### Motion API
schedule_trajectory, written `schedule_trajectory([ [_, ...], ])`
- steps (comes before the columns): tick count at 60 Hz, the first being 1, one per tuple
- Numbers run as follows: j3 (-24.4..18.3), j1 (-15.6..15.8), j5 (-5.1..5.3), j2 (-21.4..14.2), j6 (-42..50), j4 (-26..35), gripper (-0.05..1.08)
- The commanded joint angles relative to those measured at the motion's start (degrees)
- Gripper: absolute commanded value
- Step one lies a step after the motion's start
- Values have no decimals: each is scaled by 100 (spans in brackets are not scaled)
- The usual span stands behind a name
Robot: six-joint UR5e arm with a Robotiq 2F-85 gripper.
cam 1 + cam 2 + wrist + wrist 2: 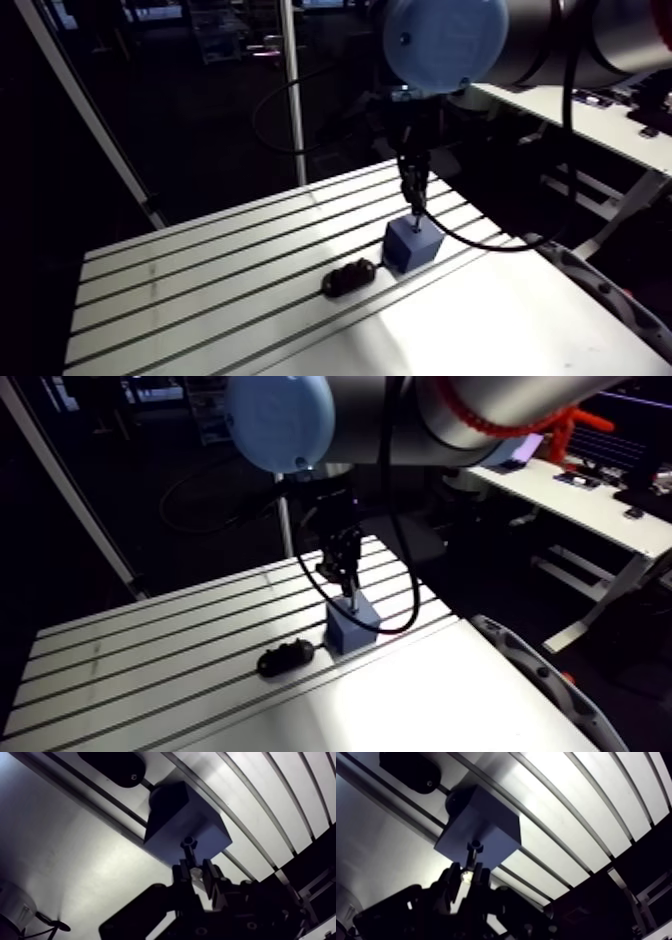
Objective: Pick up the M10 bolt and insert it into the hex recess until seated.
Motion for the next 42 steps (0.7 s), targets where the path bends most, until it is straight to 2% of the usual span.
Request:
schedule_trajectory([
  [1, 25, 8, 8, 8, 10, 0, 101],
  [27, 19, 0, 1, 36, -32, -25, 101],
  [42, 53, 2, 1, 62, -51, -236, 101],
])
